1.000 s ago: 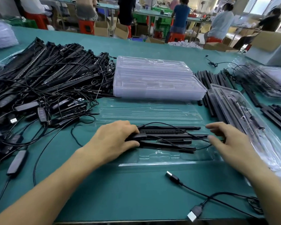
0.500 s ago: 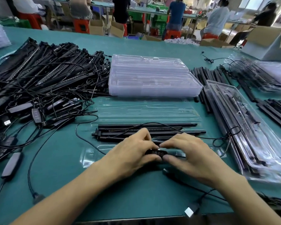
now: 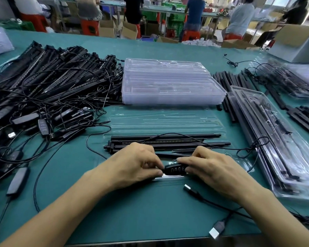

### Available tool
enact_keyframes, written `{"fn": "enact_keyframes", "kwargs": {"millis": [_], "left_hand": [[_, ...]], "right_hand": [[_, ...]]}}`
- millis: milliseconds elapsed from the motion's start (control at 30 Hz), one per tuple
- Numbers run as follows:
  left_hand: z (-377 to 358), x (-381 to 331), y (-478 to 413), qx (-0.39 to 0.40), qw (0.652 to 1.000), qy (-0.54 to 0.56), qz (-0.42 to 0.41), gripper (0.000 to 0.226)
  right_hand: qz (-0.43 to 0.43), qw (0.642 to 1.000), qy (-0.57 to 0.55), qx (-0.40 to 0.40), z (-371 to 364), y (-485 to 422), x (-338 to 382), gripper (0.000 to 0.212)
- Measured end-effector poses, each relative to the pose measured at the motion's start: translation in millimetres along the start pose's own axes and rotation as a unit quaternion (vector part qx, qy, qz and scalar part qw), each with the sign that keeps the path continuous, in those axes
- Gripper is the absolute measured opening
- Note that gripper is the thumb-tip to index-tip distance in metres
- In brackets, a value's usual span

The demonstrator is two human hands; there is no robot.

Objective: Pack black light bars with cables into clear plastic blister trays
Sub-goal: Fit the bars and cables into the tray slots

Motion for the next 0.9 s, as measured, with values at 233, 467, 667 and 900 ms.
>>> {"fn": "enact_keyframes", "kwargs": {"millis": [233, 467, 667, 900], "left_hand": [[-7.7, 0.2, -2.8, 0.036, 0.996, -0.079, 0.03, 0.021], [-4.7, -7.3, 1.1, -0.008, 0.991, -0.136, 0.014, 0.027], [-4.8, -17.4, 1.3, -0.031, 0.982, -0.188, -0.004, 0.035], [-6.4, 8.1, -6.6, -0.009, 0.991, -0.084, 0.104, 0.021]], "right_hand": [[0.04, 0.996, -0.08, 0.004, 3.7, -3.4, -3.2, 0.023], [0.043, 0.998, -0.054, 0.013, 0.0, -9.6, -5.5, 0.034], [0.023, 0.998, -0.058, -0.007, -2.9, -3.9, -11.4, 0.033], [-0.021, 0.987, -0.153, -0.035, 5.4, 1.2, -36.6, 0.009]]}}
Point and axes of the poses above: each hand's wrist, its own y-axis away from the middle knuckle, its own z-axis out of the back of the hand, x = y × z, the point moved 10 cm from there along -y, towards the middle knuckle, and after that the axes turned 11 degrees about x, right-handed, at the moved point
